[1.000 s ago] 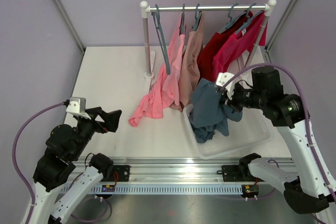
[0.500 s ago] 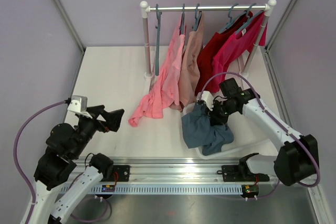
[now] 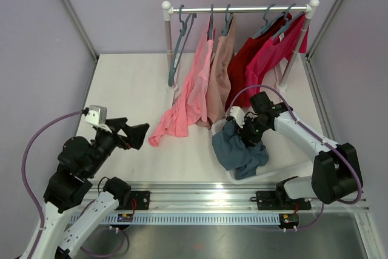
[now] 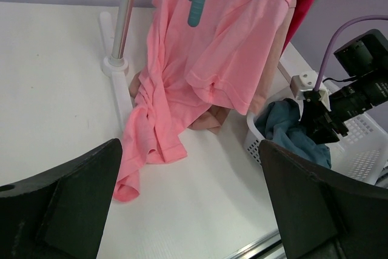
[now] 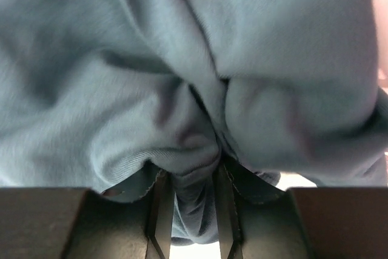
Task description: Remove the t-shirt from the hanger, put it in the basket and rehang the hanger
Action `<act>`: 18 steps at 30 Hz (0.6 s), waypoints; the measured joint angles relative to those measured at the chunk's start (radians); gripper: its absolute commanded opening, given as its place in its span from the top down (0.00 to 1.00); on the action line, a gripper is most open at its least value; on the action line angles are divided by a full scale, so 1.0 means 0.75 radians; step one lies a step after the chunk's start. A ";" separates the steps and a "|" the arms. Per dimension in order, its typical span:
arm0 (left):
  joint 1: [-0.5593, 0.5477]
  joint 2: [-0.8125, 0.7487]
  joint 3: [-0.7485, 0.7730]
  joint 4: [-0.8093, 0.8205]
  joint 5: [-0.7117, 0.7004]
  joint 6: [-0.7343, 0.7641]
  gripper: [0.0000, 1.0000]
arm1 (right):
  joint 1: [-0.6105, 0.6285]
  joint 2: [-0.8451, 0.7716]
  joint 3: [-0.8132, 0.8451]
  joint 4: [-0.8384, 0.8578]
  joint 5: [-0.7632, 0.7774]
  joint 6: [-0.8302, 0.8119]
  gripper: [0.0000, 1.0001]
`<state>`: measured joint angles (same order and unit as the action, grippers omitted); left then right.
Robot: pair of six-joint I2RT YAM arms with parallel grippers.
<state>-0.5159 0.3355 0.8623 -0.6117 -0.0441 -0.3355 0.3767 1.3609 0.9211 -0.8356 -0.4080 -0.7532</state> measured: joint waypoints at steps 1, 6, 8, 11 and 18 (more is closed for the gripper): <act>0.001 0.008 0.000 0.009 0.010 0.000 0.01 | -0.001 0.006 -0.006 0.002 0.008 0.002 0.64; 0.000 0.029 0.000 0.040 0.048 0.009 0.01 | -0.005 0.051 -0.017 0.003 0.073 0.004 0.66; 0.000 0.031 0.000 0.048 0.058 0.015 0.01 | -0.006 0.086 -0.023 0.007 0.118 0.006 0.65; 0.000 0.044 0.001 0.058 0.071 0.025 0.01 | -0.007 0.123 -0.035 0.007 0.161 0.010 0.59; 0.000 0.116 0.042 0.066 0.100 0.060 0.01 | -0.008 0.083 0.021 -0.084 0.181 0.032 0.27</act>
<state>-0.5159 0.4229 0.8940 -0.5621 0.0311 -0.2909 0.3710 1.4231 0.9371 -0.8986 -0.2722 -0.7296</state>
